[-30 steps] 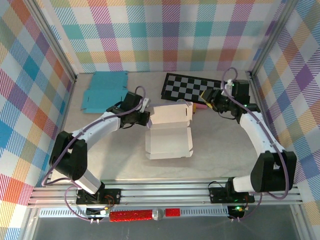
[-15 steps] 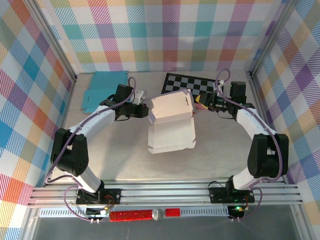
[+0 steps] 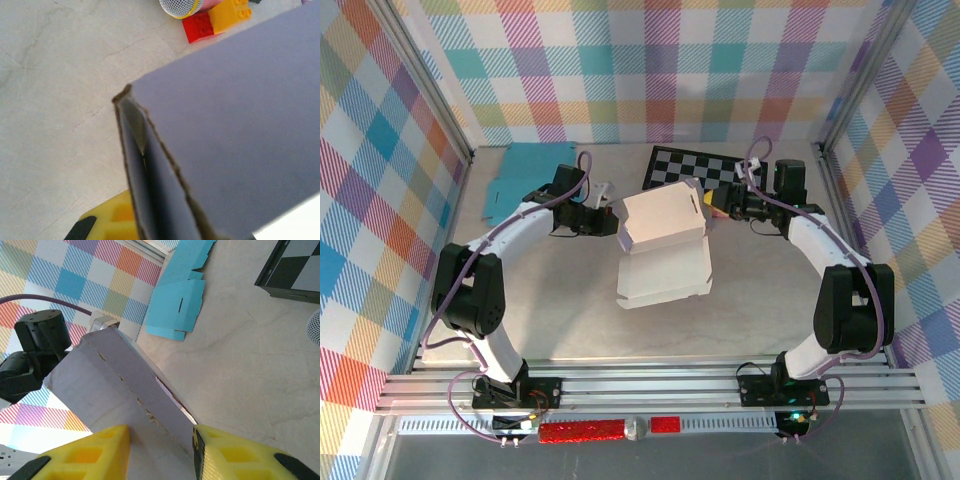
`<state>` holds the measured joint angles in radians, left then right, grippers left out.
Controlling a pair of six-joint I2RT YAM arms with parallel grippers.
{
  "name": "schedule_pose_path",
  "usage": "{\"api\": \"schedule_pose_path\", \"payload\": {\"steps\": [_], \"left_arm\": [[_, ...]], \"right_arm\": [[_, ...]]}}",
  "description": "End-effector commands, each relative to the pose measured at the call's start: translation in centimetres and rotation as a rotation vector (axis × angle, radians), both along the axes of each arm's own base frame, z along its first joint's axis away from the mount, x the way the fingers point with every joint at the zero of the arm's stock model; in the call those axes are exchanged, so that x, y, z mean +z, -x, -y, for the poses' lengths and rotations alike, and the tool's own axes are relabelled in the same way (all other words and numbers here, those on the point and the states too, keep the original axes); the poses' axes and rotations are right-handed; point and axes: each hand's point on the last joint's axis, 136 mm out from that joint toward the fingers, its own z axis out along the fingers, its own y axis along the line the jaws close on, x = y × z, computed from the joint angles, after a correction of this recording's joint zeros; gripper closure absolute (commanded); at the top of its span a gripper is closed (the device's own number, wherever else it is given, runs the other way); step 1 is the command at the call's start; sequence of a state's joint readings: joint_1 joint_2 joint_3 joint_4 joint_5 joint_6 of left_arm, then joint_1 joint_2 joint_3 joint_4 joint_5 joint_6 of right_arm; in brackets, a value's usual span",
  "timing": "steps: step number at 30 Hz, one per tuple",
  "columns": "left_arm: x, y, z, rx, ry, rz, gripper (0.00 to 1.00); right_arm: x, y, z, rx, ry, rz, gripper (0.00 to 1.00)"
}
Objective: Fold the paper box
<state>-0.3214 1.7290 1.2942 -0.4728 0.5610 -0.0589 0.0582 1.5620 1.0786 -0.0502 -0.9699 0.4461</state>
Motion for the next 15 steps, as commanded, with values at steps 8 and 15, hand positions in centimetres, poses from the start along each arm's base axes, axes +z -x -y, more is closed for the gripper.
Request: {"api": "schedule_pose_path", "payload": {"steps": [8,15], "left_arm": [[1.3,-0.1,0.4,-0.018,0.046,-0.01,1.0],[1.5,0.0,0.4,-0.022,0.049,-0.012,1.0]], "right_arm": [[1.1,-0.3,-1.1,0.06,0.039,0.082,0.6],[1.0,-0.3,-1.6,0.072,0.065,0.088,0.6]]}}
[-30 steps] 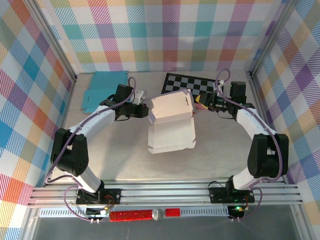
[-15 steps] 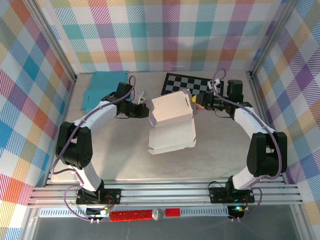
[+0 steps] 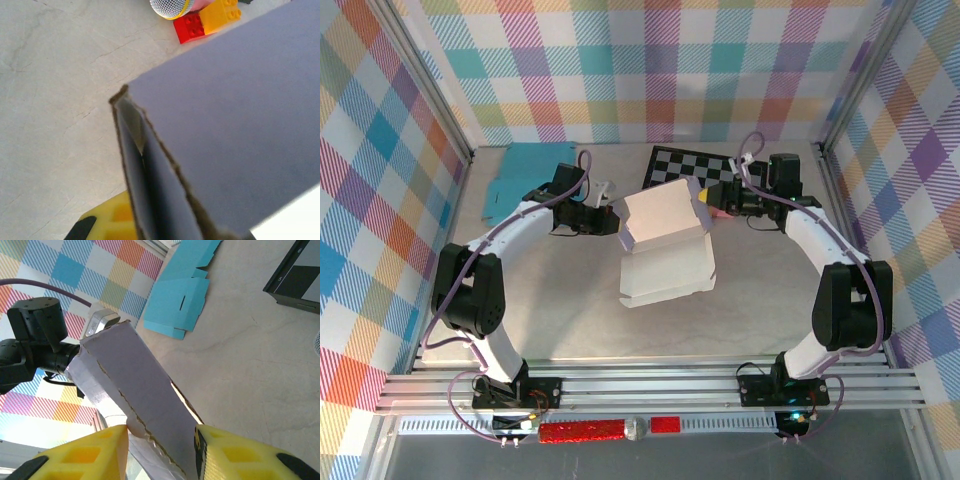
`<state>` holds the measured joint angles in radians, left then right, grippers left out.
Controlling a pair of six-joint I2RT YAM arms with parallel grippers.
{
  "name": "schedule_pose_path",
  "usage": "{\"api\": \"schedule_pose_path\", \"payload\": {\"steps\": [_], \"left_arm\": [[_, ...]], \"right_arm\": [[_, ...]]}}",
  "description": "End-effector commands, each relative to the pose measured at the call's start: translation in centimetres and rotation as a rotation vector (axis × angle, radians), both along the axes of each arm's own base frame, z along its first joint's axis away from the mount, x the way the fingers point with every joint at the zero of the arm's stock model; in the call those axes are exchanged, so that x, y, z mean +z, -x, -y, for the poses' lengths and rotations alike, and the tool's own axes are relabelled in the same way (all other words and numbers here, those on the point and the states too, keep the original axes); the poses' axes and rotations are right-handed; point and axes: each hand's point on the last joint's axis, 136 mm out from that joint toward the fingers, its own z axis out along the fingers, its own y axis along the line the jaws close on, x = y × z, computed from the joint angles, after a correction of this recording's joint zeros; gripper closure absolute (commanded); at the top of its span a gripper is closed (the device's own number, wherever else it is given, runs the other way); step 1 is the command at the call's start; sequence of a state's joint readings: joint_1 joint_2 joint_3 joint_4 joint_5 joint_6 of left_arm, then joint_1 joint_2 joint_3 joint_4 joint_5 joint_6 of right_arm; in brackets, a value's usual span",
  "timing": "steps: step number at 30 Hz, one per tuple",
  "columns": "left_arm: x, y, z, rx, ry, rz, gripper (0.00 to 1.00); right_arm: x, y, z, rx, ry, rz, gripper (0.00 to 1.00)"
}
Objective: Fold the paper box
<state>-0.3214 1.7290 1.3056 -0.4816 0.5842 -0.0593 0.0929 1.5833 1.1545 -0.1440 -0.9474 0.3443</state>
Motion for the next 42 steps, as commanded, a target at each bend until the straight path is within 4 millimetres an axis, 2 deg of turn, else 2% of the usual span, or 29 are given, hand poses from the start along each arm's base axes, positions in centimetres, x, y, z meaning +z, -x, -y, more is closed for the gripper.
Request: {"api": "schedule_pose_path", "payload": {"steps": [1,10,27,34,42], "left_arm": [[1.0,-0.2,0.1,-0.009,0.03,-0.006,1.0],[1.2,-0.2,0.1,-0.005,0.028,-0.003,1.0],[1.3,0.2,0.0,-0.016,0.024,-0.005,1.0],[1.1,0.5,0.2,-0.028,0.008,-0.009,1.0],[0.1,0.9,0.6,-0.029,-0.038,-0.032,1.0]], "right_arm": [[0.3,-0.1,-0.5,0.029,0.02,0.035,0.6],[-0.4,-0.1,-1.3,0.01,0.145,0.063,0.62],[-3.6,-1.6,-1.5,-0.083,0.582,0.175,0.62],[-4.9,-2.5,-2.0,-0.123,0.742,0.189,0.73],[-6.9,-3.0,-1.2,-0.272,0.965,0.143,1.0]]}}
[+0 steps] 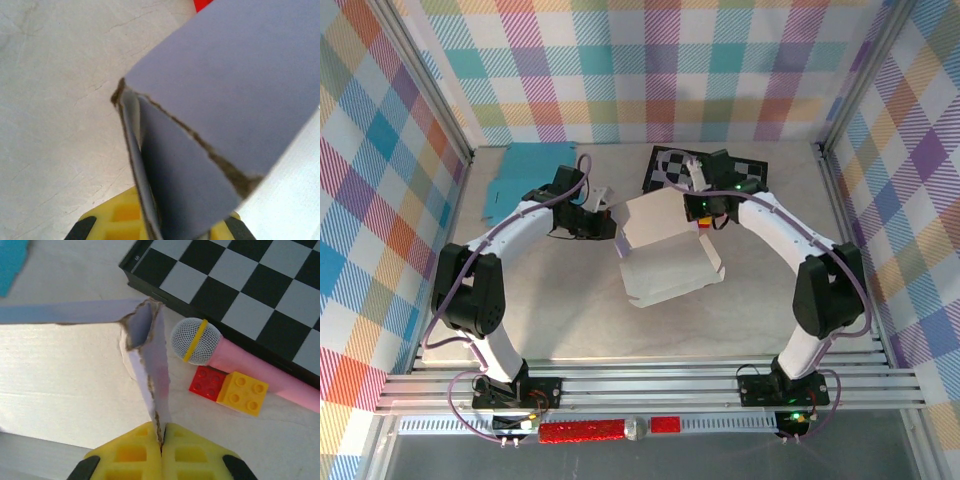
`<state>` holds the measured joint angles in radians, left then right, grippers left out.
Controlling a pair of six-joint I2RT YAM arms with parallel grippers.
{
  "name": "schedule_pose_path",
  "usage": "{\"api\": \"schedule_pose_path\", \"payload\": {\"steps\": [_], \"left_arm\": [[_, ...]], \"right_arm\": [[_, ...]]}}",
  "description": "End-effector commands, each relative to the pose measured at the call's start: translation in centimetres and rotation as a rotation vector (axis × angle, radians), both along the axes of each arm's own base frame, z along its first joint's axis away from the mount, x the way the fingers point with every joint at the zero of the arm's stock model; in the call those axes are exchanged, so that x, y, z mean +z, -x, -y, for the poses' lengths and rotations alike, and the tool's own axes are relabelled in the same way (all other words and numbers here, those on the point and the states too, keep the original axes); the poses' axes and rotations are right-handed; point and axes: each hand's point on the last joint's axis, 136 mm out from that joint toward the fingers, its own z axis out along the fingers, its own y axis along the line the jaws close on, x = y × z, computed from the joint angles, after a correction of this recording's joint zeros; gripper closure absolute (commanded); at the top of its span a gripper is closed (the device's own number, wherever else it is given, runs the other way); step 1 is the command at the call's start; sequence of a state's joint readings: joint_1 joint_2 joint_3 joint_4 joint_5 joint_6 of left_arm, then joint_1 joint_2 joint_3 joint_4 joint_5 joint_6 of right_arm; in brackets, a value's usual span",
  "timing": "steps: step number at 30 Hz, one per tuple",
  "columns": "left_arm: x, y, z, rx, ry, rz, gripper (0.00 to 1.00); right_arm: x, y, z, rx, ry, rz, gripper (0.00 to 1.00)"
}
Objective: Fold the paper box
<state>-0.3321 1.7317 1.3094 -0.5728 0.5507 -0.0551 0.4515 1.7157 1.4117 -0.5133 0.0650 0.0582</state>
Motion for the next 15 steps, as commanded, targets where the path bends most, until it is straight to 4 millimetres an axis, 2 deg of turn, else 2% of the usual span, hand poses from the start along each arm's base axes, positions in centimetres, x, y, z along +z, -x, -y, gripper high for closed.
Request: {"api": "schedule_pose_path", "payload": {"steps": [1,7,10,15], "left_arm": [[1.3,-0.5,1.3,-0.036,0.016,0.037,1.0],[0.3,0.0,1.3,-0.046,-0.013,0.017,1.0],[0.0,0.1,1.3,-0.046,-0.021,0.01,1.0],[-0.3,0.3,1.2,-0.052,-0.034,0.0,1.0]], "right_arm": [[-0.4,0.1,1.2,-0.111,0.116,0.0,1.0],[-1.8,0.3,0.8,-0.116,0.122,-0.04,0.99],[-2.7,0.3,0.0,-0.083,0.1,-0.075,0.91],[-4.0,0.3,-0.2,-0.067,0.093,-0.111,0.85]]}}
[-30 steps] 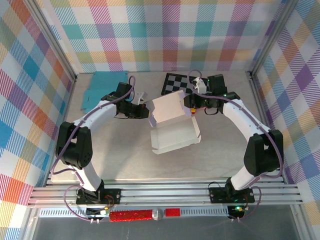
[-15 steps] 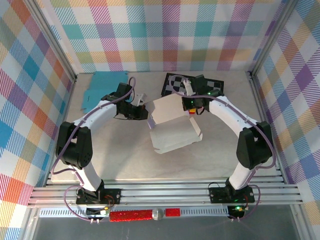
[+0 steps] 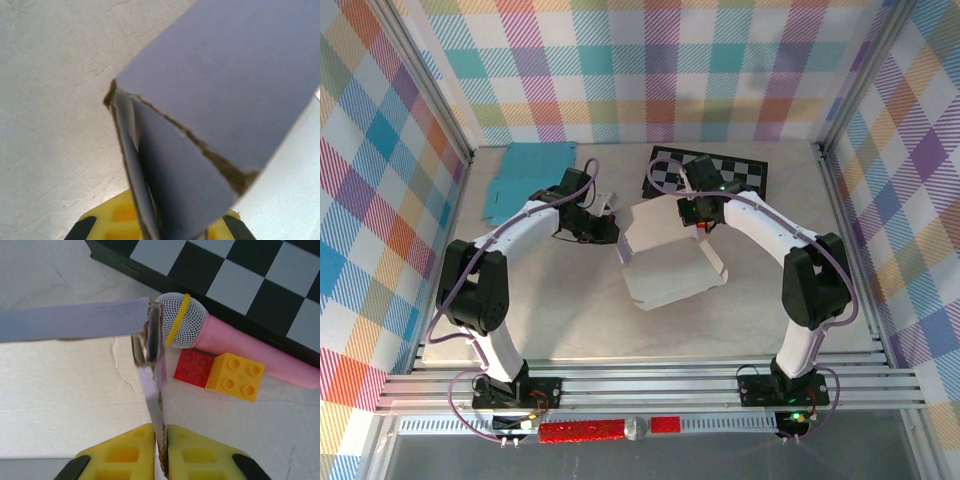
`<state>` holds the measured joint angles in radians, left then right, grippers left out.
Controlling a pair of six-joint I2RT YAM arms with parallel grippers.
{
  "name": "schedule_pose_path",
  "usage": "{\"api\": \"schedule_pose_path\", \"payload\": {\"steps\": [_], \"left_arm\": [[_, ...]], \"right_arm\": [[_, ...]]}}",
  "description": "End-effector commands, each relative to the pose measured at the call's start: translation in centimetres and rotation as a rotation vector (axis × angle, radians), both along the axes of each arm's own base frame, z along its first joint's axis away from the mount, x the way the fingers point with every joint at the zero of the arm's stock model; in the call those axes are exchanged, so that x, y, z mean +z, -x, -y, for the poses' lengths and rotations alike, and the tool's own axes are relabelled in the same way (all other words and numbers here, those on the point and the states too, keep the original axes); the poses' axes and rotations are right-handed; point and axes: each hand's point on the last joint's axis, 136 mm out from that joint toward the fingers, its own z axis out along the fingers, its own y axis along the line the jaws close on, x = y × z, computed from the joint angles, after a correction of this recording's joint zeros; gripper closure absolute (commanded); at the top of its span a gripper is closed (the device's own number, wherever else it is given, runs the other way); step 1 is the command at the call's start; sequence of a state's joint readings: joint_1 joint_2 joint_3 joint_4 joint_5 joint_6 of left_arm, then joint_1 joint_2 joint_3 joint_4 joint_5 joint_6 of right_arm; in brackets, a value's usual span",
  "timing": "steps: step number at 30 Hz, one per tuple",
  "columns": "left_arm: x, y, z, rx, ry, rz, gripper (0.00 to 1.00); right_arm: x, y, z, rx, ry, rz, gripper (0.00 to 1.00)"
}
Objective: Fold the paper box
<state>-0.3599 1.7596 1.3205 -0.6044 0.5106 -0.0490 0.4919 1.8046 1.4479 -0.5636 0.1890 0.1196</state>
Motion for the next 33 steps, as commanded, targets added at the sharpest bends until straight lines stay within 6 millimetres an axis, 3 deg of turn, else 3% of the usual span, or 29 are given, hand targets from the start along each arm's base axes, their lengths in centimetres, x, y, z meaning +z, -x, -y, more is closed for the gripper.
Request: {"api": "schedule_pose_path", "payload": {"steps": [1,15,21,27,33], "left_arm": [[0.8,-0.3,0.7,-0.038,0.012,0.024,1.0],[-0.2,0.0,0.7,-0.039,-0.018,0.004,1.0],[-0.3,0.0,0.7,-0.037,-0.031,0.002,1.0],[-1.1,-0.1,0.4,-0.026,-0.075,-0.019,1.0],[-2.3,-0.6,-0.3,0.037,-0.147,-0.052,1.0]], "right_arm": [[-1.0,0.5,-0.3,0.013,-0.013,-0.056,0.83],[-2.6,-0.2,0.6,0.0,-0.004,-0.083,0.73],[-3.0,-0.5,1.7,-0.059,0.038,-0.084,0.79],[-3.1,-0.6,2.5,-0.168,0.082,-0.083,1.0],[-2.7,1.0,5.2,-0.418,0.28,-0.094,1.0]]}}
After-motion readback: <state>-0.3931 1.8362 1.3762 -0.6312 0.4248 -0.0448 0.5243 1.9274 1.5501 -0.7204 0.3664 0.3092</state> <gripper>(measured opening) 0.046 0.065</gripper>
